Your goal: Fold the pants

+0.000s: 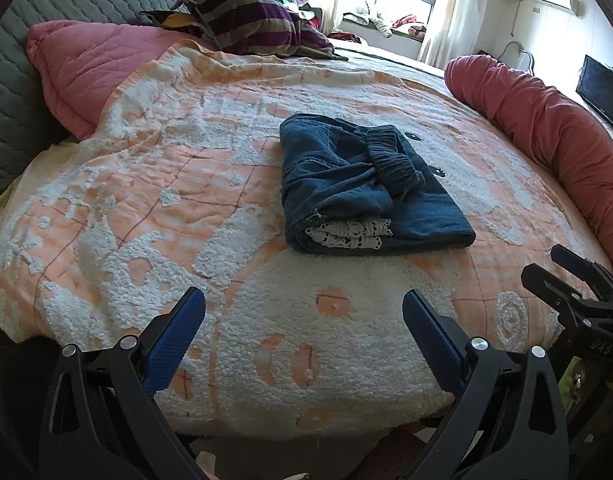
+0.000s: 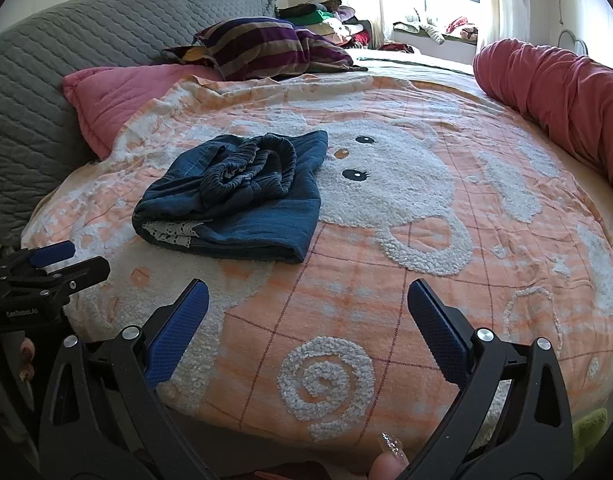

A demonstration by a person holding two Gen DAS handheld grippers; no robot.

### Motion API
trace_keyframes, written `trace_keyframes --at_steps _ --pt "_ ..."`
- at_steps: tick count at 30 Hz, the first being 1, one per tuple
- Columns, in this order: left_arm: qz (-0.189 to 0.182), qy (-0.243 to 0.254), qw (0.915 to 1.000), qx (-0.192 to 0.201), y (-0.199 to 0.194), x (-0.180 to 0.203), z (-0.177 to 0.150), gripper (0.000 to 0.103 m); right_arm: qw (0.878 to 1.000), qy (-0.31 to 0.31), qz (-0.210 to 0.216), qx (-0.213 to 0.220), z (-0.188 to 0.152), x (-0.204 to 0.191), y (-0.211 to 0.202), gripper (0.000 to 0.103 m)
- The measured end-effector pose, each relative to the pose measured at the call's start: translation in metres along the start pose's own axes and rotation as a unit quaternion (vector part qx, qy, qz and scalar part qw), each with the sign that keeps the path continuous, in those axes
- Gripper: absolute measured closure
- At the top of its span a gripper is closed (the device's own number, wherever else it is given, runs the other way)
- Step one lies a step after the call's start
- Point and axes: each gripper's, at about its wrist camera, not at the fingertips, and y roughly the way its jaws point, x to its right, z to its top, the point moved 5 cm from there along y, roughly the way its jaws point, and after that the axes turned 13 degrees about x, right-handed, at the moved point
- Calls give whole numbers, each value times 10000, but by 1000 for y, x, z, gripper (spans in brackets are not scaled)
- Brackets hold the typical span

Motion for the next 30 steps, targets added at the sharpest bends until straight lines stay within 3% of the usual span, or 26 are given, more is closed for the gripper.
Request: trace_keyframes --at_steps 30 --pt "-47 99 9999 -41 0 3 0 4 10000 -4 -24 -42 -2 3 2 9"
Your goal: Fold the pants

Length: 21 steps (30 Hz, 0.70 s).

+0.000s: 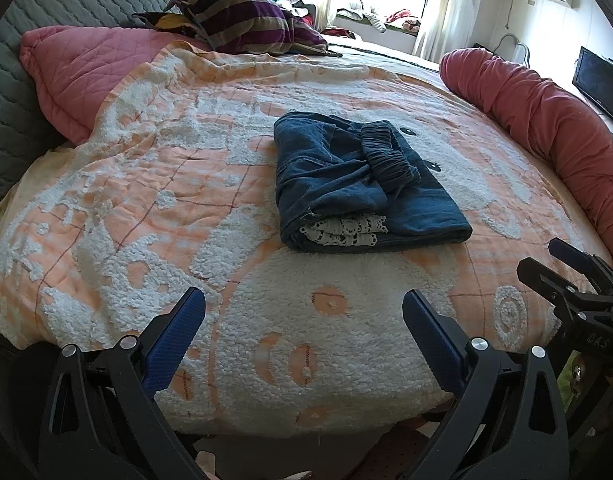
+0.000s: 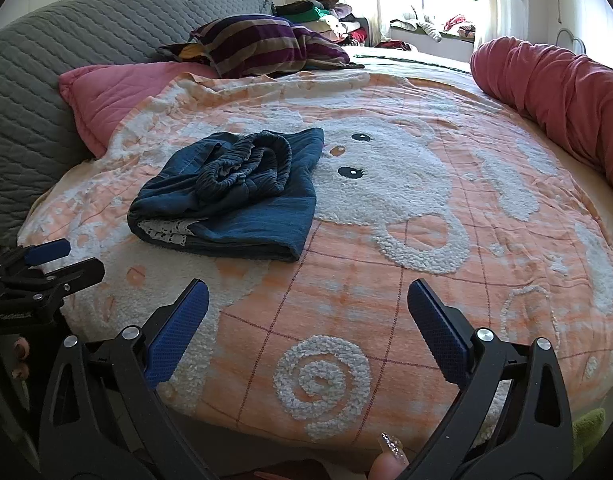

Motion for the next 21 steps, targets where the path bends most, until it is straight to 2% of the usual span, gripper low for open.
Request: trace_keyframes --at_steps 21 --pt "1 -12 10000 -48 1 -4 0 4 10000 -13 -19 -12 0 0 0 9"
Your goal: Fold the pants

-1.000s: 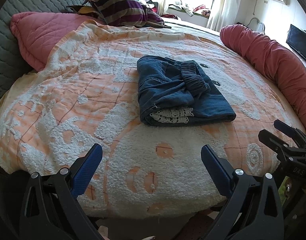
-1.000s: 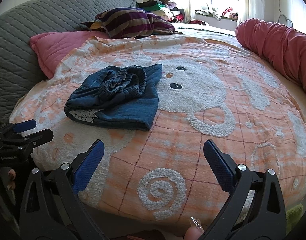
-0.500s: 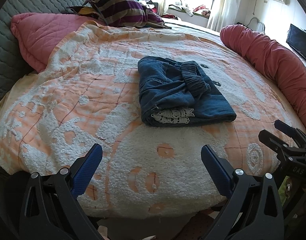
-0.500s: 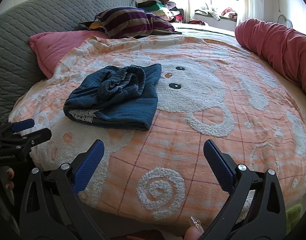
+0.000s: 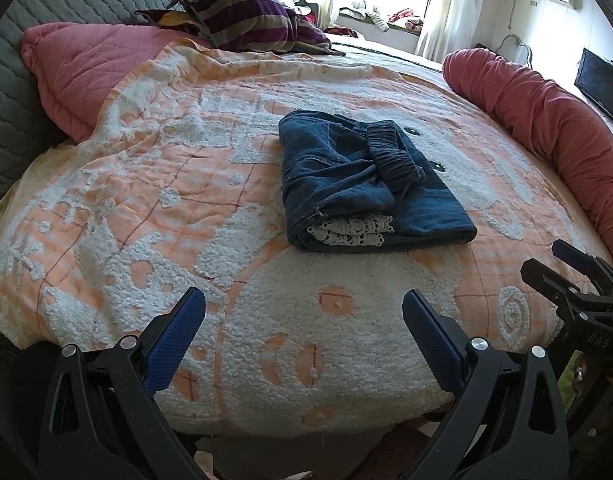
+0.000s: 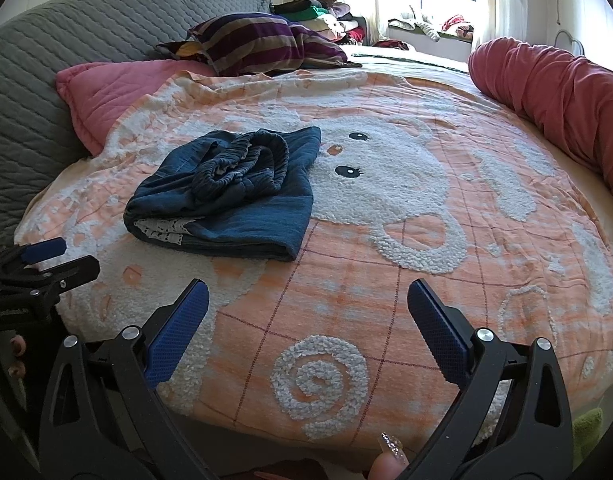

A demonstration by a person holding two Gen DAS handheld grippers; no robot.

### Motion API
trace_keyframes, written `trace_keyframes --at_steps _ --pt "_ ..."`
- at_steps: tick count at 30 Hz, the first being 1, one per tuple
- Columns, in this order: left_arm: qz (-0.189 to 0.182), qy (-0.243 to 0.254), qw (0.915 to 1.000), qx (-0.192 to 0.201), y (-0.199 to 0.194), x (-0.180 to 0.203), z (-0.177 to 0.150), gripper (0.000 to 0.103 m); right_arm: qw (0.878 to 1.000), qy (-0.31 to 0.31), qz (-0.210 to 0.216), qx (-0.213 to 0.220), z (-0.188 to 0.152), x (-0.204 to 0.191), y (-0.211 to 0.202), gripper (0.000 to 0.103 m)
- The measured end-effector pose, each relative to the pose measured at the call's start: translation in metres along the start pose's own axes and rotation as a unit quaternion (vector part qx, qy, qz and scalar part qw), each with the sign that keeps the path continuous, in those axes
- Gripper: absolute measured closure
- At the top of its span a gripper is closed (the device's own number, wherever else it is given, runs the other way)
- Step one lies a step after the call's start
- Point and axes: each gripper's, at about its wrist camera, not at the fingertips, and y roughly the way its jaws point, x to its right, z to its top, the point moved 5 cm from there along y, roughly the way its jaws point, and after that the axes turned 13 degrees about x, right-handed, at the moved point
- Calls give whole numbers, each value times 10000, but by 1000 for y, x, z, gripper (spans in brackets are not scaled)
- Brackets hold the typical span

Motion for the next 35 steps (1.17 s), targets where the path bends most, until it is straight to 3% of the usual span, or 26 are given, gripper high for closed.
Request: trace_keyframes --at_steps 12,21,26,29,33,35 --pt "24 -78 10000 49 -1 -6 4 4 9998 3 -189 -44 0 9 1 9" --pt "537 -291 9981 59 11 -43 14 4 9987 56 -489 -101 9 29 7 9" --pt "763 -601 9951 -178 45 -110 43 4 9942 499 -944 -133 27 91 16 9" --pt "1361 -629 9878 -418 77 -162 60 4 9877 766 -1358 -119 38 148 22 9" --pt "1848 -895 9770 -573 125 -223 83 4 9686 1075 -2223 -297 46 247 44 9" --pt "2150 -924 9704 -599 150 -246 87 4 9508 1150 -2831 -512 45 307 63 9"
